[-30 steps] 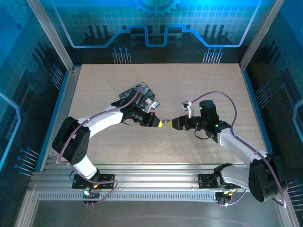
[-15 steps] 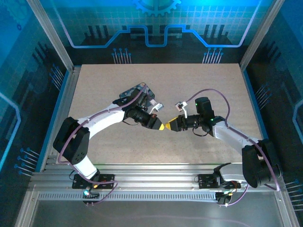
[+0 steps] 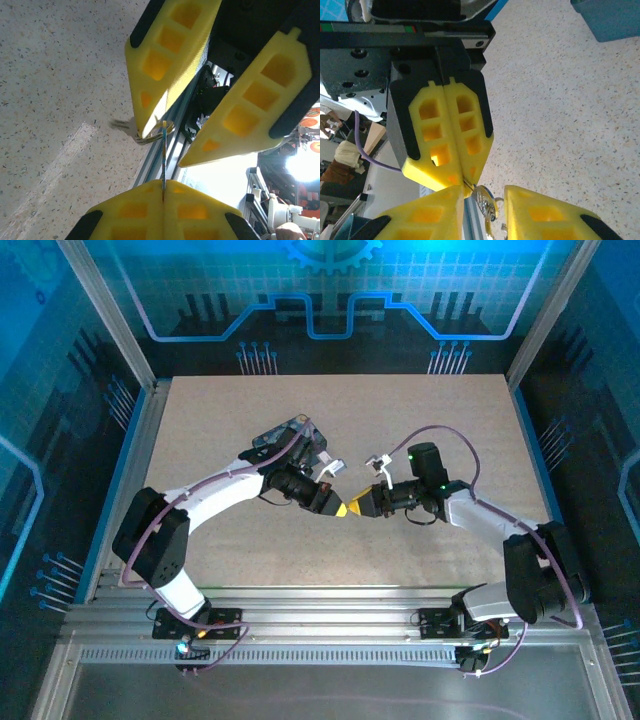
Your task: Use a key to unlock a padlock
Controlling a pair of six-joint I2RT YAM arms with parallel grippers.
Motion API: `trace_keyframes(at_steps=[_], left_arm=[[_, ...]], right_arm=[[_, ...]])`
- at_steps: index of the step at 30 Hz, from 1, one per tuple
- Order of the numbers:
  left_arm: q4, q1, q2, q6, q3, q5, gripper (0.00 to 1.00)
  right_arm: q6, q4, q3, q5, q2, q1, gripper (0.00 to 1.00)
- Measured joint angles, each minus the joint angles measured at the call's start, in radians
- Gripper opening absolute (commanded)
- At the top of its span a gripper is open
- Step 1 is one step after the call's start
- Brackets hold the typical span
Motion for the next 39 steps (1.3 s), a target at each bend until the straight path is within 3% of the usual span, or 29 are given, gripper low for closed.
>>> trace_keyframes(at_steps=[11,17,25,30,39], left_arm=[[-0.014,0.0,0.0,0.008,0.0,0.011,0.0],[-0.013,0.009,0.002,-0.006,0.0,0.006,0.15],[0.064,0.05,0.003,-0.06,-0.002,-0.016,0.08],[0.117,0.051,0.004,-0.106,-0.019,-0.024,0.3],[0.375,0.052,0.003,-0.303,-0.179,-0.031,0.31]], right_arm=[[0.015,0.018,-0.005,-0.027,0.003,-0.008,0.0],[0.045,0.072,-0.032,-0.034,0.003,-0.008,0.0],[0.177,0.202,-0.139,-0.028,-0.016,-0.005,0.0],[0.268,0.246,-0.168,0.032,-0.055,-0.003,0.0],[0.521,0.368,-0.168,0.179,-0.041,-0.004,0.0]])
